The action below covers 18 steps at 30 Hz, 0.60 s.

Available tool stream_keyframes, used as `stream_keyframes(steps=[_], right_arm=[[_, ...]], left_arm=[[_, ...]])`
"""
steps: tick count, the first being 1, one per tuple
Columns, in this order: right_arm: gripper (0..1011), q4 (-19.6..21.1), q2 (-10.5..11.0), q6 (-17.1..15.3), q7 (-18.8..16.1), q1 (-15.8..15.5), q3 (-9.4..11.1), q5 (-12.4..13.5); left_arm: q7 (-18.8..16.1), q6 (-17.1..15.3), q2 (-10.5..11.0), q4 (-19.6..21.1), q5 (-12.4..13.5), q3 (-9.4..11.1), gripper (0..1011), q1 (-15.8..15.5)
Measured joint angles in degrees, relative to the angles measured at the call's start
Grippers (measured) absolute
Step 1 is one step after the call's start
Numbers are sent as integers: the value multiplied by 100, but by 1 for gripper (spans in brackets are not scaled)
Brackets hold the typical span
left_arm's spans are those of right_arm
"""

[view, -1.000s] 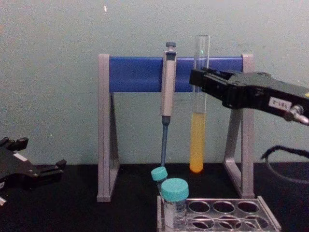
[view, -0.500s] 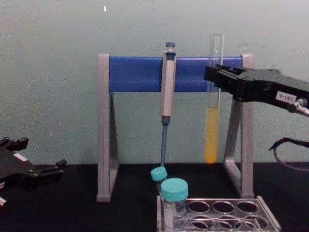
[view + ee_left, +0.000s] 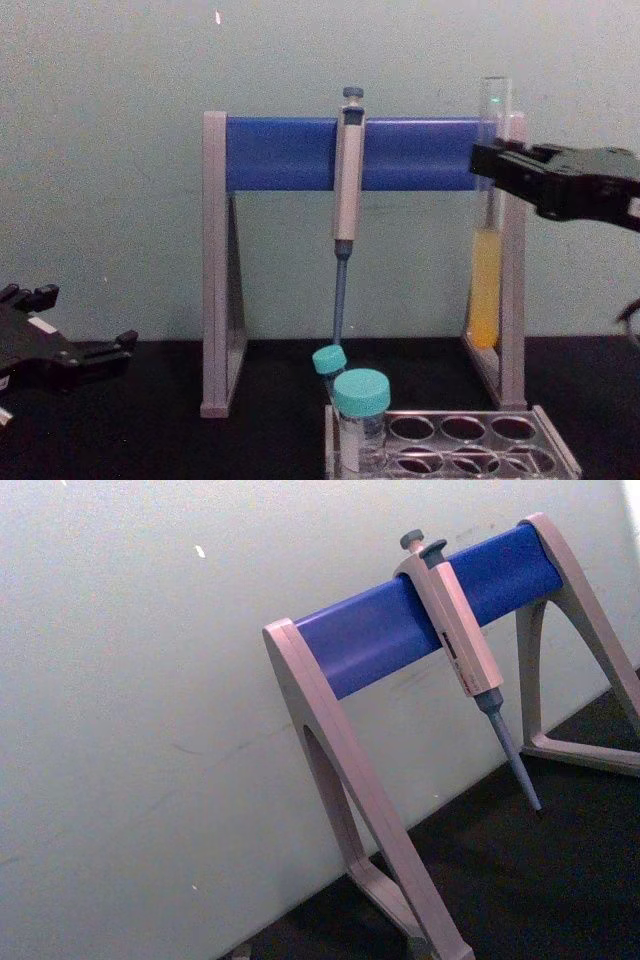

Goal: Pick up the test tube from the test tube rack, shake it, then place it back into the test tube rack.

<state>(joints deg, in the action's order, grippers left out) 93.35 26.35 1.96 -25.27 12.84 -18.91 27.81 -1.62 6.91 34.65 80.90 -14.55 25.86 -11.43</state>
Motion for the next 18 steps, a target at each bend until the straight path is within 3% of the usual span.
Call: stream_keyframes(steps=[5, 9, 18], right_arm=[[218, 403, 205, 66, -79, -416, 97, 74], [218, 525, 225, 93, -205, -526, -2, 106], [218, 265, -44, 42, -309, -168, -343, 81]], left_arm=[[0, 0, 0, 0, 0, 0, 1001, 0], [0, 0, 0, 0, 0, 0, 1001, 0], [0, 0, 0, 0, 0, 0, 1001, 0]])
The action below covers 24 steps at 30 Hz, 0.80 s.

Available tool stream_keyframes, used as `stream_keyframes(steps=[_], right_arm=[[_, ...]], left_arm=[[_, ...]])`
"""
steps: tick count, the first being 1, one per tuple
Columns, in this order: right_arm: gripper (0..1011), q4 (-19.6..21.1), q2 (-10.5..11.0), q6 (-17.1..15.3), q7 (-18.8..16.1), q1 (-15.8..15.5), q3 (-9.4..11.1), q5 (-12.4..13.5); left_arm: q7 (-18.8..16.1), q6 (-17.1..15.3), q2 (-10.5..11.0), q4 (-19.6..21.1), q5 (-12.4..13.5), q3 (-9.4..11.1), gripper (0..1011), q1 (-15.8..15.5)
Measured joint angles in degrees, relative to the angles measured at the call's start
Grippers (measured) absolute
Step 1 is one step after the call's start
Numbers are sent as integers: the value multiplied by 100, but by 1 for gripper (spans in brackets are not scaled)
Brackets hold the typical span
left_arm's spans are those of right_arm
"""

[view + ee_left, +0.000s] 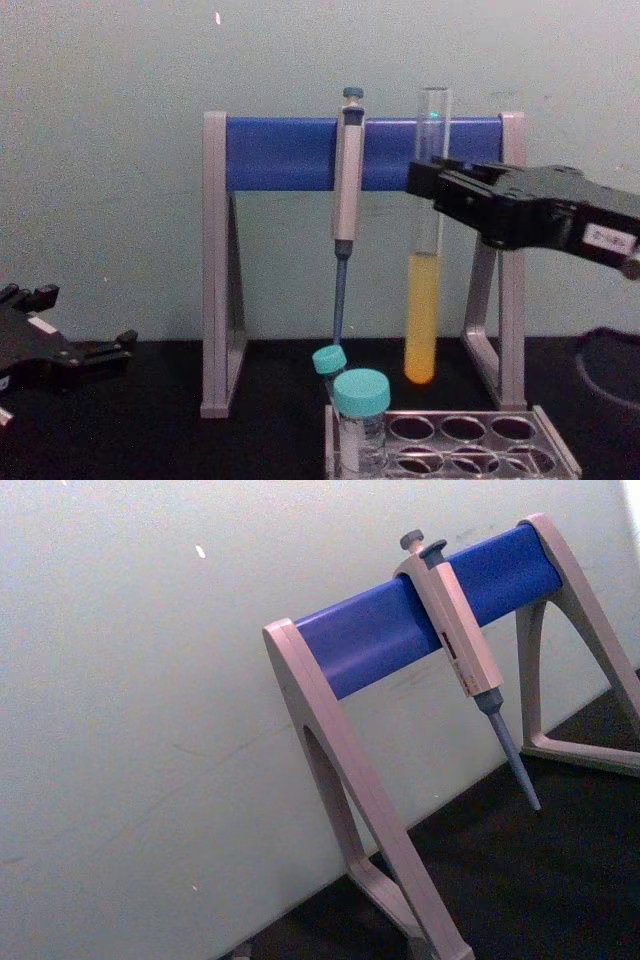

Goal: Pick up the test tube from the test tube rack, shake it, then place it back into the test tube rack.

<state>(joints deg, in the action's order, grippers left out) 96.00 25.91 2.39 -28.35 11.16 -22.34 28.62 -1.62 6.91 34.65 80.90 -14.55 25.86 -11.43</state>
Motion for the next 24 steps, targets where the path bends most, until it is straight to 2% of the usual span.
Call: stream_keyframes(steps=[6, 10, 24], right_arm=[[218, -389, -264, -1, 123, 395, -69, -44], [218, -537, -331, 1, 223, 516, -50, -87], [218, -593, -302, -32, 342, 488, 87, -167]], left_arm=[[0, 0, 0, 0, 0, 0, 1001, 0], [0, 0, 0, 0, 0, 0, 1001, 0], [0, 0, 0, 0, 0, 0, 1001, 0]])
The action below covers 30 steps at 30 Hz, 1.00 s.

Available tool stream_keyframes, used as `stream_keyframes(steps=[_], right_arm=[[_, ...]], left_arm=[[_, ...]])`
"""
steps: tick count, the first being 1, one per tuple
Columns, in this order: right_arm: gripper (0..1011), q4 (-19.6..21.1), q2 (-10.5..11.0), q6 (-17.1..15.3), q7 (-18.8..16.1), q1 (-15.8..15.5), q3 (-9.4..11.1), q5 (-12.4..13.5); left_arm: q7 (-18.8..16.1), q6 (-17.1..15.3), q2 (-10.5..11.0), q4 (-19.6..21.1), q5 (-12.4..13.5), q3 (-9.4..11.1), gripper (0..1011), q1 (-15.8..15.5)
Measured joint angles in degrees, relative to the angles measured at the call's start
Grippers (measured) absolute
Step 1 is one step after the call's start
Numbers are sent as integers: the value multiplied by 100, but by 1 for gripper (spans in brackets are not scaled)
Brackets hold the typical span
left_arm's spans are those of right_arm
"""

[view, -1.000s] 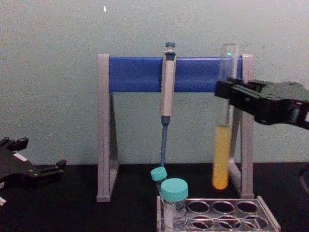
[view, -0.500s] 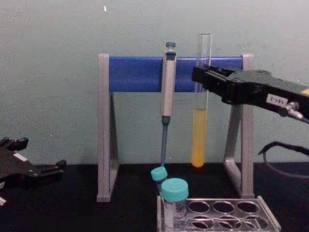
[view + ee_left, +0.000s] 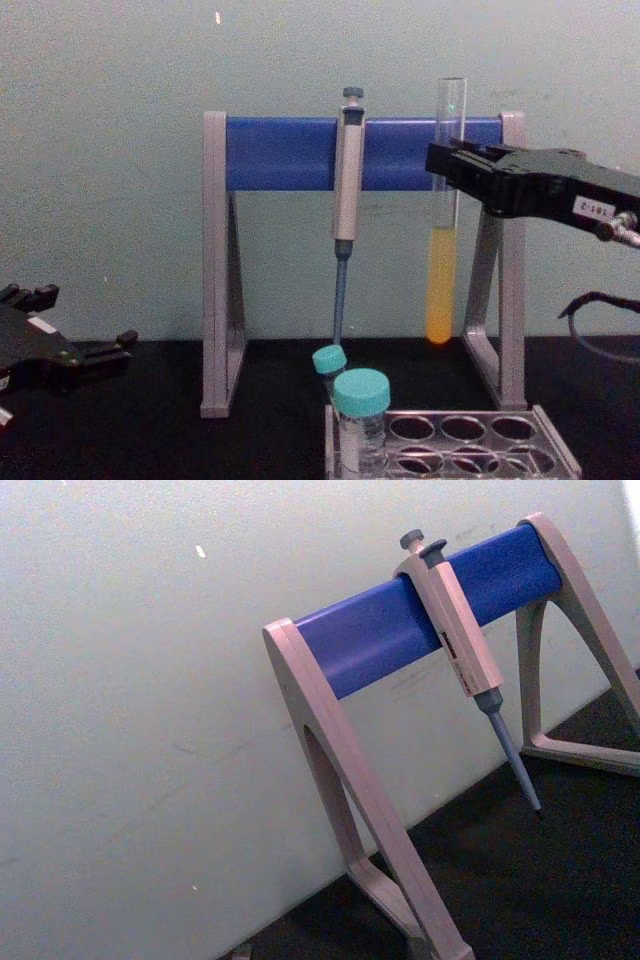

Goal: Pick up the test tube from the test tube rack, shake it, then place it back into the test tube rack.

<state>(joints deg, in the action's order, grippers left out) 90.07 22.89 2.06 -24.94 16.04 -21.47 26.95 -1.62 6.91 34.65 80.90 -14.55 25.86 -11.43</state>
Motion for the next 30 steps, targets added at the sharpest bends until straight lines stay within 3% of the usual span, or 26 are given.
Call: stream_keyframes(steps=[7, 18, 22, 30], right_arm=[[218, 52, 14, 5, -37, -47, 29, -2], [218, 588, 303, 149, -274, -528, 104, 170], [218, 749, 424, 251, -439, -754, 60, 255], [218, 717, 469, 345, -531, -931, -42, 339]], left_arm=[[0, 0, 0, 0, 0, 0, 1001, 0], [0, 0, 0, 0, 0, 0, 1001, 0], [0, 0, 0, 0, 0, 0, 1001, 0], [0, 0, 0, 0, 0, 0, 1001, 0]])
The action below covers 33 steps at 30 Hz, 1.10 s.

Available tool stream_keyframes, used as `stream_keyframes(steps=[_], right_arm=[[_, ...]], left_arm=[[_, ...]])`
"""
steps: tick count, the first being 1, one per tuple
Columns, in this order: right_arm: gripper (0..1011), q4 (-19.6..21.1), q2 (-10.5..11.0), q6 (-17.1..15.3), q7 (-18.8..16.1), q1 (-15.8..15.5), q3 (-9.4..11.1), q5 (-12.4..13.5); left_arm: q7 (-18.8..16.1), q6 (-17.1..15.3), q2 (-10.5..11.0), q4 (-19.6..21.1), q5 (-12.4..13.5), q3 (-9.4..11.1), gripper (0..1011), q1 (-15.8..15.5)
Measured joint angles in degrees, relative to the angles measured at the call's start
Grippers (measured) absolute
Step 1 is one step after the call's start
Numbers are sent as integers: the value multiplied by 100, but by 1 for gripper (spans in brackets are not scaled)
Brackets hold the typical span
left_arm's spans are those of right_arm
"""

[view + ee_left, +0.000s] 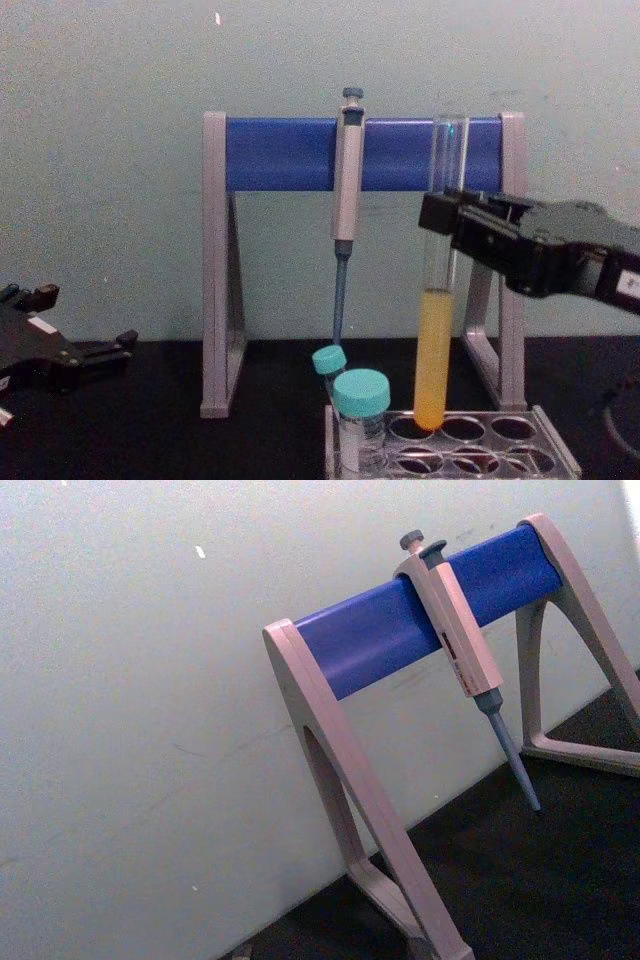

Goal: Pick up the test tube from the test tube rack, shake it, then place it back into the test tube rack.

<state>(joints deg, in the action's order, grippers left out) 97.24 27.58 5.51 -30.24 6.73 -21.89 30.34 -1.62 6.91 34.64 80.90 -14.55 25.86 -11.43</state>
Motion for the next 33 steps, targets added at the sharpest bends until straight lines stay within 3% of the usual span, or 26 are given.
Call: stream_keyframes(steps=[15, 33], right_arm=[[218, -315, -100, 174, 5, -39, -79, -73], [218, -742, -293, 445, 18, 30, -145, -333]], left_arm=[[0, 0, 0, 0, 0, 0, 1001, 0], [0, 0, 0, 0, 0, 0, 1001, 0]])
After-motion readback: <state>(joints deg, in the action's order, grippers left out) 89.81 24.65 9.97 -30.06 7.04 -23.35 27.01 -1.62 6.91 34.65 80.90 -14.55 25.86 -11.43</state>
